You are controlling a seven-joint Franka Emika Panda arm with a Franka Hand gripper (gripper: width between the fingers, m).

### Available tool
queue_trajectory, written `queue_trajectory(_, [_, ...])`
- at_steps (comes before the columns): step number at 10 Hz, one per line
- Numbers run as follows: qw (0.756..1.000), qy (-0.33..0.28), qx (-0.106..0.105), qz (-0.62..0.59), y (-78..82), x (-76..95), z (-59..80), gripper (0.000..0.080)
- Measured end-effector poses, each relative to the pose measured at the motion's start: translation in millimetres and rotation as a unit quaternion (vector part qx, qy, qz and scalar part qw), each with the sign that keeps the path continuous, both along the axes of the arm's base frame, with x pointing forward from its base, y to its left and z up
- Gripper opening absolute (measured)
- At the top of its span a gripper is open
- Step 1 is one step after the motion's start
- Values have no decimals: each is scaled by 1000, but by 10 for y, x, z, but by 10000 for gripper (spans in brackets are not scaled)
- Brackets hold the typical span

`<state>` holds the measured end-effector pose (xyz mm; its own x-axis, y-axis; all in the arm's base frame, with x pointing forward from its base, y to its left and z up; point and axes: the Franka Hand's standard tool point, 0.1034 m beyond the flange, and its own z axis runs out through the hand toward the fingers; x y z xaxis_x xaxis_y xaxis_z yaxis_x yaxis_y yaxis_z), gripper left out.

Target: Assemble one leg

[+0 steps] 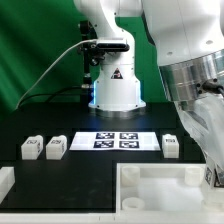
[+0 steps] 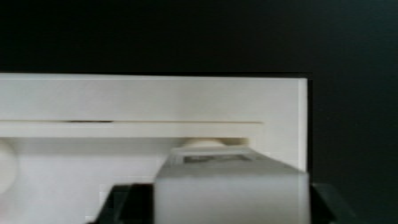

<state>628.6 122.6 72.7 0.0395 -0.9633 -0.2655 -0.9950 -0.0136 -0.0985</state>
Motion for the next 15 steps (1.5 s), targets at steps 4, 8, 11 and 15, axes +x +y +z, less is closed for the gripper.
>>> queue_trajectory(4, [993,9,-14,113,-21,-57,32,637])
queue_trajectory(8, [931,-22,-48,361,82,-69,114,649])
queue_trajectory(11, [832,-58,-91,544,99,-51,86,649])
queue_trajectory(15, [757,-88,-103,639,38,8,14,521])
